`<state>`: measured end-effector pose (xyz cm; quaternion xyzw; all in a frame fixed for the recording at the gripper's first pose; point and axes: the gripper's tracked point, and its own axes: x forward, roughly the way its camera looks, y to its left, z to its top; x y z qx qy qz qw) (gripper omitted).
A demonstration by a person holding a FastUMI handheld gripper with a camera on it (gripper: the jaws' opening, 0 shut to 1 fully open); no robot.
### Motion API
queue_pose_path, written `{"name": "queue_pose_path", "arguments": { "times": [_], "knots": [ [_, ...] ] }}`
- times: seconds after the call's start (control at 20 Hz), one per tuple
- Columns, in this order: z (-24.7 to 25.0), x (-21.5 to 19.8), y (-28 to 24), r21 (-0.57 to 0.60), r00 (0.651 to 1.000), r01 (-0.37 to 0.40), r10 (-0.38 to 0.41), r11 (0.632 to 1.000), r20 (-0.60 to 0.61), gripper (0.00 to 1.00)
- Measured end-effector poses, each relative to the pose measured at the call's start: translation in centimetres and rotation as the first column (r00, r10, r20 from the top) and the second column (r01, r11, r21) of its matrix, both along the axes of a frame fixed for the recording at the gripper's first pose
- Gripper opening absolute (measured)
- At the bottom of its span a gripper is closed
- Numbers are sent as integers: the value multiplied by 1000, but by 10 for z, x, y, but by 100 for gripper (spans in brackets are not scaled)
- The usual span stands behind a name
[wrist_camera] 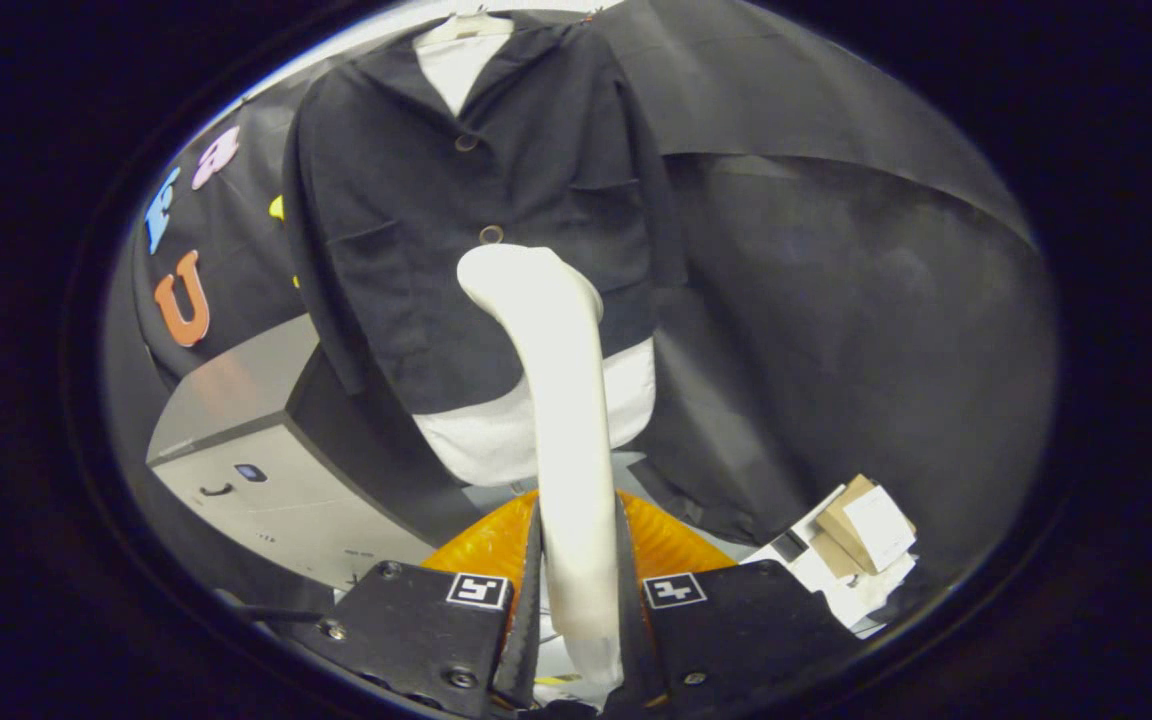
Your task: Iron the clothes twice with a garment steamer, once on the left side and once on the right side.
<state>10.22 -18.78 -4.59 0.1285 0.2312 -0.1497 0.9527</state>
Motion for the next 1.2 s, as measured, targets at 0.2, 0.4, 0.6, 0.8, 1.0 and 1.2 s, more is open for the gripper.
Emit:
{"name": "queue_pose_path", "arguments": {
  "times": [0.2, 0.4, 0.6, 0.8, 1.0, 1.2],
  "knots": [
    [37, -12, -37, 17, 997, 29, -30, 999, 65, 36],
    [89, -5, -66, 4, 989, 15, -16, 1000, 150, 36],
    [151, 16, -87, -20, 969, -18, 22, 1000, 244, 36],
    [210, 42, -90, -40, 938, -67, 77, 997, 337, 36],
    [258, 66, -89, -51, 903, -106, 117, 993, 413, 36],
    [278, 88, -85, -62, 890, -115, 131, 991, 436, 36]
  ]
}}
